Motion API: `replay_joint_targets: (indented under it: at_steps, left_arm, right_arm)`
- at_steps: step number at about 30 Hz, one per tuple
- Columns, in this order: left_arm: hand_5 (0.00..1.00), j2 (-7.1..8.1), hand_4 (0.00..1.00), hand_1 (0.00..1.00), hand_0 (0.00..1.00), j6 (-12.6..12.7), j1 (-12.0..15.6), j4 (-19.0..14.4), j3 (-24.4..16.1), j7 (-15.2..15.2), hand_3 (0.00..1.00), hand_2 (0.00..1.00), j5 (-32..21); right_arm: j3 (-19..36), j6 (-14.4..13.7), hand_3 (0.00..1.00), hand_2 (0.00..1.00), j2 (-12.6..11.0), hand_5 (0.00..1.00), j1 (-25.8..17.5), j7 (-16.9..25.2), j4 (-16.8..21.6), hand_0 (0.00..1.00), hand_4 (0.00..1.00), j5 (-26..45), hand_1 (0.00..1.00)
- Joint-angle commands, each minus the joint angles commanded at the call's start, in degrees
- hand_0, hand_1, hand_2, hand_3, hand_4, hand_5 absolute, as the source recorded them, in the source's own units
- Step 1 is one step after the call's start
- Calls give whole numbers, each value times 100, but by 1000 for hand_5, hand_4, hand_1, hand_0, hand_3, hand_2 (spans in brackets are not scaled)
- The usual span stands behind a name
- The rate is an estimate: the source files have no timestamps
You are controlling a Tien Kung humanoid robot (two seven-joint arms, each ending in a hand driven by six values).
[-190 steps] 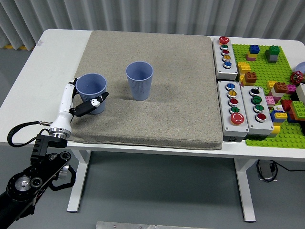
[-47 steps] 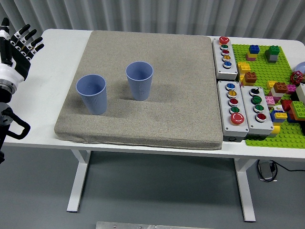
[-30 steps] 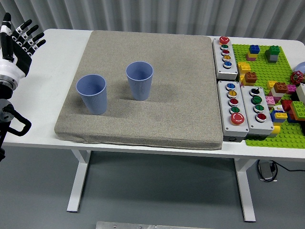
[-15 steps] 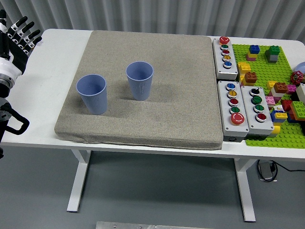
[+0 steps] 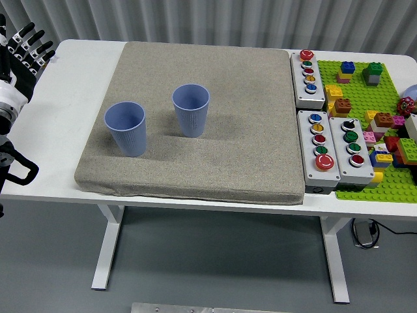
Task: Pick cup pour cup place
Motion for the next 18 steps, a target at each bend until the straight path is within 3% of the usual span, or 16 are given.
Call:
replay_joint_targets:
  at_steps: [18]
  left_arm:
    - [998, 11, 836, 727, 743, 8, 53, -39, -17, 3, 818, 808, 40]
  right_arm:
    - [-53, -6, 611, 611, 5, 316, -39, 0, -4, 694, 2, 21, 673]
